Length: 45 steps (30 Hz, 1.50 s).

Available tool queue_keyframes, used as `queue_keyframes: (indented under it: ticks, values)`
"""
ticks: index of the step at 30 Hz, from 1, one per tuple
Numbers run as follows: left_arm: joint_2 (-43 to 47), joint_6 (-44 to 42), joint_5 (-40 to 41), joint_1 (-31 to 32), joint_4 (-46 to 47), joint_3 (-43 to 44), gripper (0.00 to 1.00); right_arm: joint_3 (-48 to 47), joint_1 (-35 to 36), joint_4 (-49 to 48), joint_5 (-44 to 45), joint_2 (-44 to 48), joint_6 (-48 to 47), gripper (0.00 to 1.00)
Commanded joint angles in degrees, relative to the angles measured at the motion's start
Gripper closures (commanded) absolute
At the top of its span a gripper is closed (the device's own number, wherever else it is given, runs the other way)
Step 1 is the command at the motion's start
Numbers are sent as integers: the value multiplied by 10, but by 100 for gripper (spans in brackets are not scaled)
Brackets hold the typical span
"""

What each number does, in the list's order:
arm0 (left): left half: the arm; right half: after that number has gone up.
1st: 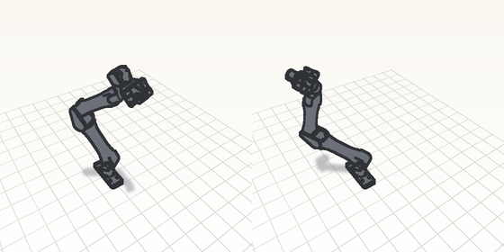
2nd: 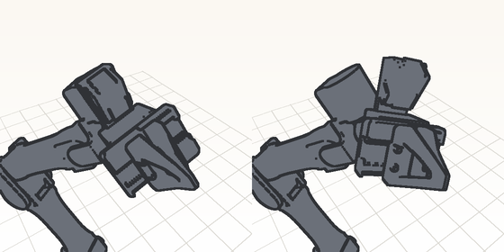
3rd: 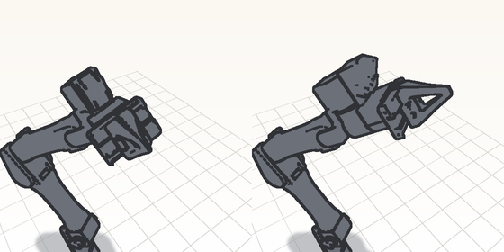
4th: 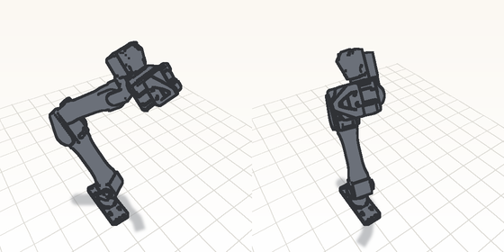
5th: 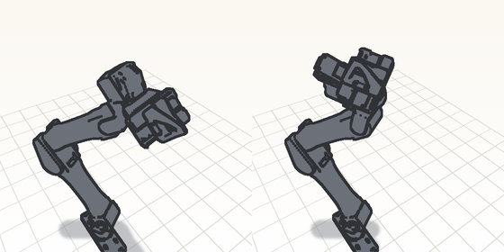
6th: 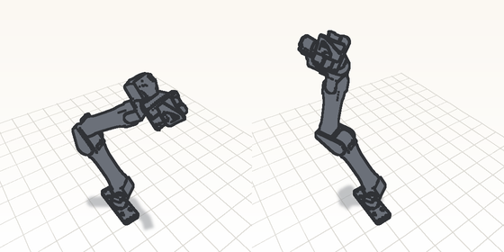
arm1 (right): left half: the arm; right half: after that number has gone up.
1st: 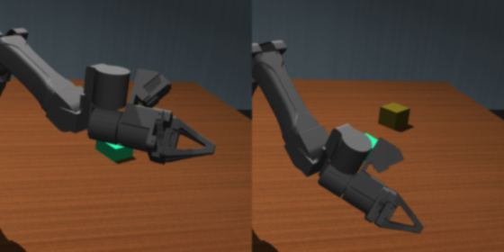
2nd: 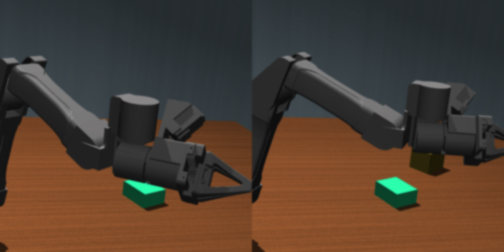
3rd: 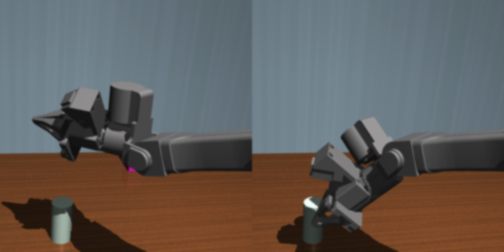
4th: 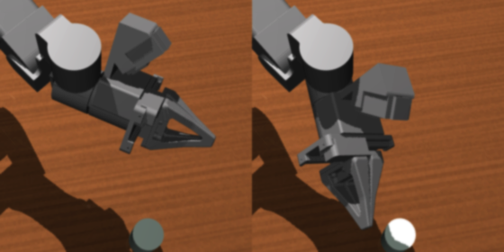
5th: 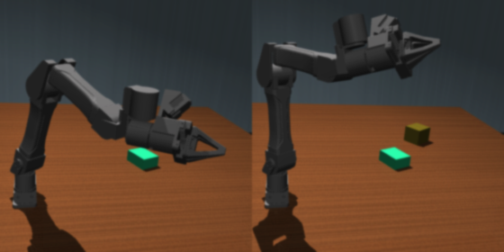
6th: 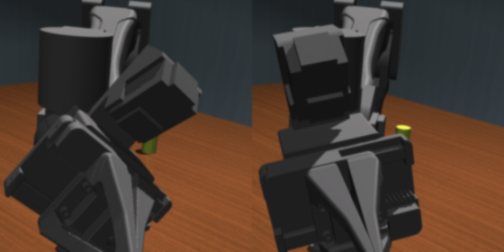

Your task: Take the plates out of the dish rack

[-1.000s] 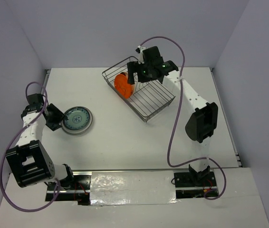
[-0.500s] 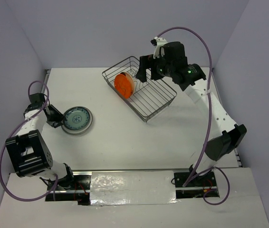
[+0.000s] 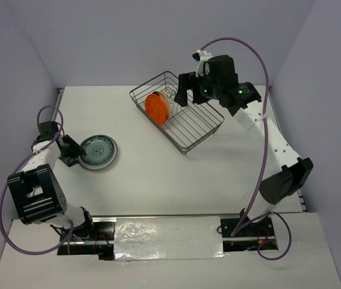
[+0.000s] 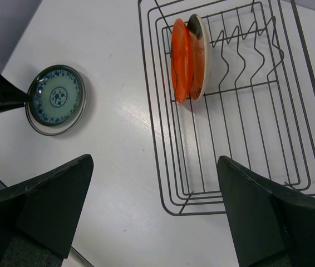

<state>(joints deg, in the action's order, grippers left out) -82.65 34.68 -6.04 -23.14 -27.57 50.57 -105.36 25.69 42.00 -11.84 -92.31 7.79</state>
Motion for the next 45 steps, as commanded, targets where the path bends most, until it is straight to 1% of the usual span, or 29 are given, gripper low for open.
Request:
queue_keyframes:
  ticks: [1, 9, 10, 12, 14, 17, 19, 21, 24, 27, 29, 30, 32, 33, 34, 35, 37, 39, 41, 45]
  values:
    - [11, -7, 1, -3, 14, 0, 43, -1, -5, -10, -6, 9, -1, 0]
    - [21, -8, -15, -2, 15, 1, 43, -4, -5, -12, -2, 8, -3, 0]
    - [26, -11, -16, -2, 13, 3, 43, 2, -5, -15, 3, 7, -1, 0]
    - [28, -15, -13, -2, 9, 8, 39, 8, -5, -17, 8, 6, 6, 0]
    - [27, -21, -10, -3, 1, 14, 39, 13, -5, -26, 5, 10, 11, 0]
    - [36, -22, -30, -2, -5, 16, 41, 10, -5, -35, 4, 12, 16, 0]
    - [57, -26, -63, -3, -4, 19, 41, 0, -6, -33, 8, 10, 18, 0]
    - [90, -35, -98, -1, 5, 15, 37, -12, -6, -31, 14, 10, 27, 0]
    - [128, -41, -113, 7, 4, 9, 32, -31, -6, -25, 32, 12, 39, 0]
    - [155, -41, -112, 21, -10, 19, 27, -55, -6, -14, 51, 20, 44, 0]
    - [161, -44, -100, 33, -43, 53, 22, -65, -9, -11, 58, 27, 52, 0]
    - [164, -51, -88, 52, -55, 86, 21, -74, -11, -9, 59, 36, 56, 0]
    - [164, -64, -24, 78, -82, 125, 18, -78, -16, -7, 63, 47, 64, 0]
    - [161, -77, 3, 107, -109, 165, 17, -82, -16, -5, 63, 52, 64, 0]
    - [159, -81, 54, 120, -123, 187, 15, -85, -20, -3, 64, 63, 64, 0]
    - [156, -91, 66, 141, -136, 205, 15, -86, -23, -1, 66, 68, 64, 0]
    - [147, -93, 113, 154, -172, 260, 14, -96, -28, 13, 67, 83, 58, 0]
    - [143, -92, 108, 157, -193, 304, 13, -100, -33, 21, 79, 97, 55, 0]
    - [141, -90, 94, 164, -200, 331, 13, -89, -38, 19, 88, 129, 53, 0]
    - [141, -95, 92, 186, -214, 402, 12, -53, -42, 12, 114, 183, 50, 0]
